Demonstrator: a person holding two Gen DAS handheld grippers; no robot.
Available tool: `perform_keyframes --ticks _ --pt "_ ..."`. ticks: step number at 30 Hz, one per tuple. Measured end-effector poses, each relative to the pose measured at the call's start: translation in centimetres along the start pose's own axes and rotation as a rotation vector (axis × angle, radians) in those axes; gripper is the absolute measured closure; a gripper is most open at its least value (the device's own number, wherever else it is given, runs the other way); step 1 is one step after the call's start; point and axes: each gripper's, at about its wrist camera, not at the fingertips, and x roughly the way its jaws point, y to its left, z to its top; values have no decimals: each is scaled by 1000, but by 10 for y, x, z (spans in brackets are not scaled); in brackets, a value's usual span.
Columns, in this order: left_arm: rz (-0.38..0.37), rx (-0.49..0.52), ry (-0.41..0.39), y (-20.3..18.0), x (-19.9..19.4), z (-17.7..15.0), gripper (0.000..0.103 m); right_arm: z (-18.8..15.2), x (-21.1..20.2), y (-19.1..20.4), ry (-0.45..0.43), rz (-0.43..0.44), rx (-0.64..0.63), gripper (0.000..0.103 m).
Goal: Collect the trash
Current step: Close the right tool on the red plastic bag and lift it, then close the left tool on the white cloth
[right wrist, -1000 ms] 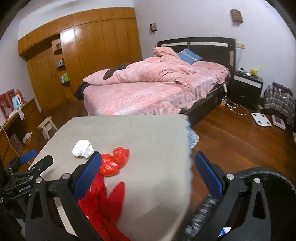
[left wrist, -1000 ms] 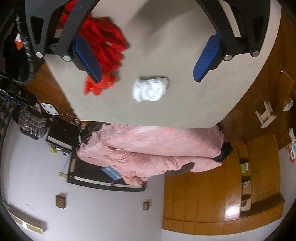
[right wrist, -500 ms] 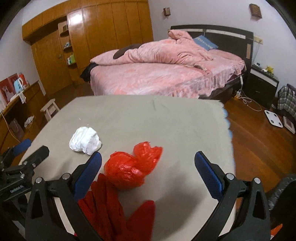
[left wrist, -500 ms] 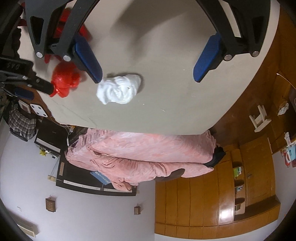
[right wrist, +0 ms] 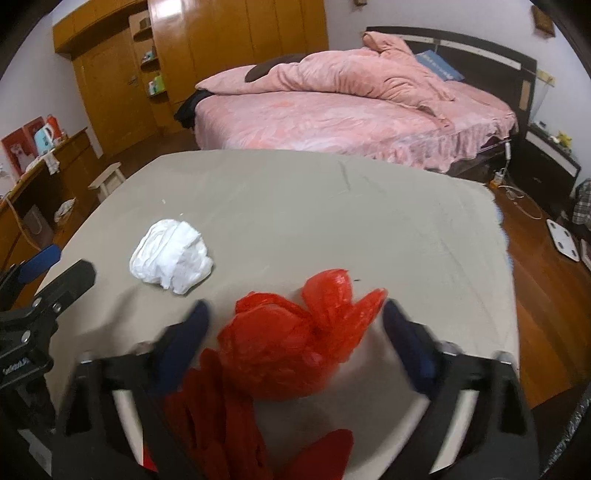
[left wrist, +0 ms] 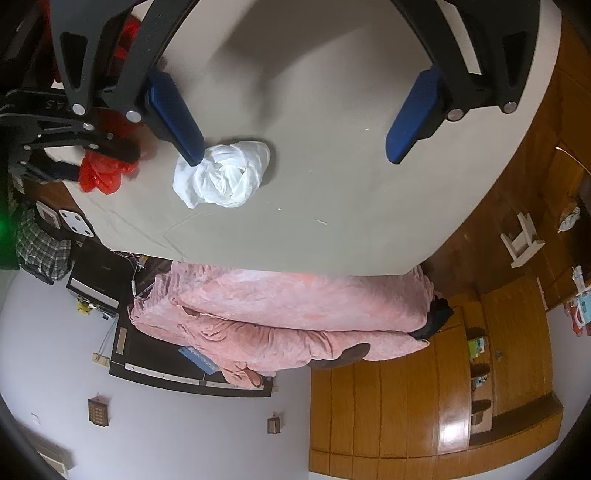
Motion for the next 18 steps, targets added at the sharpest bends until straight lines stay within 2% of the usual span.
perform_keyframes --ticks 8,18 --pt "-24 12 7 -13 8 6 6 1 -1 -5 14 60 3 53" --pt "-69 41 61 -37 37 15 7 17 -15 -27 -44 34 37 54"
